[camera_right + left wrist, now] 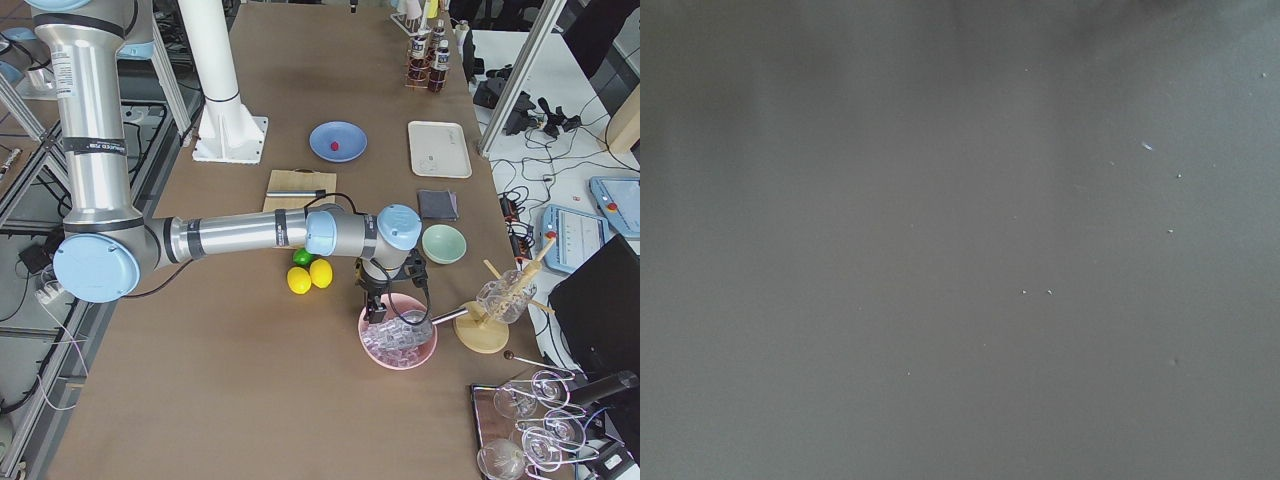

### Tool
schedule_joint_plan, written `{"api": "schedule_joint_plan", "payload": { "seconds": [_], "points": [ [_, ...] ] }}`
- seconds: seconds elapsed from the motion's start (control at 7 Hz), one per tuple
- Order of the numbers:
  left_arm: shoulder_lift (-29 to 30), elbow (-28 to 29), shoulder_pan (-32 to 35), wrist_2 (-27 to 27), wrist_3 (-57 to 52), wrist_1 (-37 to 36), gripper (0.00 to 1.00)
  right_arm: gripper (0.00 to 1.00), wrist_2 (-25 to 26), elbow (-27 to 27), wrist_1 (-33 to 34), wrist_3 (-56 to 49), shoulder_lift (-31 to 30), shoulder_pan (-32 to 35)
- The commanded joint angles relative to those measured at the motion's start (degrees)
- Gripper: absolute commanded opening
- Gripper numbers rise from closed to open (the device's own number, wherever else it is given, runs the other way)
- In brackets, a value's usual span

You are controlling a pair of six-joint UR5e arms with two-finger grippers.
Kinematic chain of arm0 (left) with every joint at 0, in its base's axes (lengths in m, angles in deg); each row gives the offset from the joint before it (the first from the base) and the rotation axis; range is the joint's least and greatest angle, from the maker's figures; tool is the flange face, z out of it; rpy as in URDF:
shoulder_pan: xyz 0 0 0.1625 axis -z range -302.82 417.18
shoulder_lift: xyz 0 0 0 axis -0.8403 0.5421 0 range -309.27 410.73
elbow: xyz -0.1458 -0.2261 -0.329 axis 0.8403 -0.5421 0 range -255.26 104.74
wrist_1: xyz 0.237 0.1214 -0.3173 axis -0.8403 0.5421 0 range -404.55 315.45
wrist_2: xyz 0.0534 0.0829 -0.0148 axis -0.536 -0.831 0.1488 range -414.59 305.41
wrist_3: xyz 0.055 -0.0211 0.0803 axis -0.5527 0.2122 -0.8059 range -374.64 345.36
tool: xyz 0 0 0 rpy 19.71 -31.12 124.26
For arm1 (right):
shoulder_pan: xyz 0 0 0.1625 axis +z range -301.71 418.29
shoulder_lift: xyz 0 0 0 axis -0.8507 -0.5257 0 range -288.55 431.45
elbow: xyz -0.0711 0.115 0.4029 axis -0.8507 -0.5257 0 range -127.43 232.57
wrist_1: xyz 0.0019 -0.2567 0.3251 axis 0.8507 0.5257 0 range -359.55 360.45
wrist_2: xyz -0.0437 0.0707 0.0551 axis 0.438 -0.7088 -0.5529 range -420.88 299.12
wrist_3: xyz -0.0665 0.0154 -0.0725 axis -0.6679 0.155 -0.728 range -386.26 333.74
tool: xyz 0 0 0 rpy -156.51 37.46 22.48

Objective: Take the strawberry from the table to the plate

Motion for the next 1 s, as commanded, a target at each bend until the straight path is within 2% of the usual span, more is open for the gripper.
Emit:
{"api": "schedule_joint_plan", "payload": {
  "seconds": [0.0, 0.86],
  "points": [
    [0.59, 0.23, 0.36, -0.07, -0.33, -0.16, 0.97, 1.0, 0.18, -0.17, -0.19, -0.01, -0.34, 0.13],
    [-0.2, -0.64, 1.42, 0.01, -0.24, -2.0, 0.97, 1.0, 0.18, -1.14, -0.27, -0.01, -0.16, 0.13]
  ]
}}
